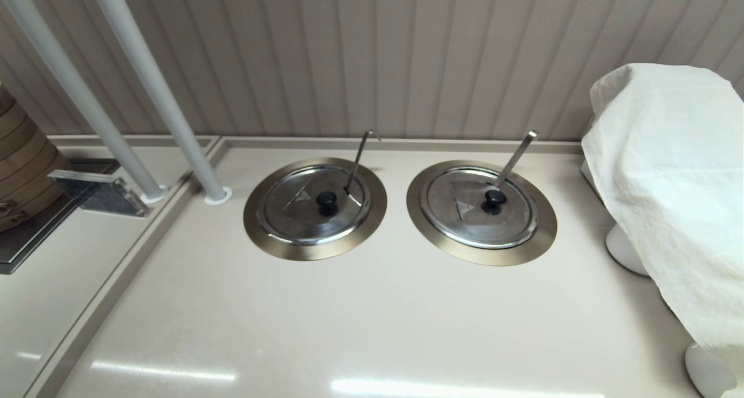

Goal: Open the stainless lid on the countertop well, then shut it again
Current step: Open the lid

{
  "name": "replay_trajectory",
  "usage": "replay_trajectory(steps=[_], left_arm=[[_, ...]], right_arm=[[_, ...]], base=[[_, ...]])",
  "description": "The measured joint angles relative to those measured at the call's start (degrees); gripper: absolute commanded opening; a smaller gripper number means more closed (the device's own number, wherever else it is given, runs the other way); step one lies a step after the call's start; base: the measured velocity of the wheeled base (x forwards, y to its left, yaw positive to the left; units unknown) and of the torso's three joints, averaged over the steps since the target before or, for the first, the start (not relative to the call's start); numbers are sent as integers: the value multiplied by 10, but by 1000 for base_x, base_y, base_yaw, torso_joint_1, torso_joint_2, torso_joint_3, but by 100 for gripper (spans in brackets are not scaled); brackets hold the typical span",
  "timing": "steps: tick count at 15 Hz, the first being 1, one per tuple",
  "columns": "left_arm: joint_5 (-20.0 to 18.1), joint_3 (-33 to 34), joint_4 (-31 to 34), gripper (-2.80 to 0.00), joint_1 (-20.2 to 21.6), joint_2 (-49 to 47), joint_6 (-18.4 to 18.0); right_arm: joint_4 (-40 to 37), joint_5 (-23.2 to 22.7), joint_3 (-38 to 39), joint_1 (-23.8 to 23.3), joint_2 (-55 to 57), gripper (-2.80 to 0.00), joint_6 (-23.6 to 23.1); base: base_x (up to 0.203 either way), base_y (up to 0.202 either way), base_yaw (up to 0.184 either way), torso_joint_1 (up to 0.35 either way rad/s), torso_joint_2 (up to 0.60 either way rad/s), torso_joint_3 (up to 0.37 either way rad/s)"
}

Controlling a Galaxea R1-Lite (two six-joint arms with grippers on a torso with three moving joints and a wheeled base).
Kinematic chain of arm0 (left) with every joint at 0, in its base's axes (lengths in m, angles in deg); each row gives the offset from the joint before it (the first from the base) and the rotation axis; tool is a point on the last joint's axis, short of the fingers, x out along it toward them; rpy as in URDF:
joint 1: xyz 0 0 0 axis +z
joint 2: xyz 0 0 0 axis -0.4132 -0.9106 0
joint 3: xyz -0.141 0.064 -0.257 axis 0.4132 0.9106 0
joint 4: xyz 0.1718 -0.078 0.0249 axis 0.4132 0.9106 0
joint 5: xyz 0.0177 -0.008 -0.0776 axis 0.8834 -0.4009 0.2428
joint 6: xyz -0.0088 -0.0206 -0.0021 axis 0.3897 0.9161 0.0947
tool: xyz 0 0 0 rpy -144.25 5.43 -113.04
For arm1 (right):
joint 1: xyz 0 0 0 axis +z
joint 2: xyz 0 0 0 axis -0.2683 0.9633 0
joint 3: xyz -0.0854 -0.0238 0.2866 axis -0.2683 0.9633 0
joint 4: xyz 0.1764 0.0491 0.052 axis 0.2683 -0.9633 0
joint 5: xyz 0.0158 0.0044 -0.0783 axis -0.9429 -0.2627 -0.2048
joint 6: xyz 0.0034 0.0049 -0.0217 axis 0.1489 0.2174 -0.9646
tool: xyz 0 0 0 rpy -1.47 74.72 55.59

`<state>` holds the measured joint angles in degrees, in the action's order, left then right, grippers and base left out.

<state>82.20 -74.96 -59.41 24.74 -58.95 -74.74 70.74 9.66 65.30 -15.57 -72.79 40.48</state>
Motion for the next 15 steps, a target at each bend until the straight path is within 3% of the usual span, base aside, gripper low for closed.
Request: replay_trajectory(steps=[13,15], left_arm=[[2,-2,1,-280,0,0,2],[1,-39,6,-280,0,0,15]], right_arm=[[0,0,0,0,0,0,0],[0,0,0,0,0,0,0]], base=[[0,0,0,0,0,0],[0,0,0,0,0,0]])
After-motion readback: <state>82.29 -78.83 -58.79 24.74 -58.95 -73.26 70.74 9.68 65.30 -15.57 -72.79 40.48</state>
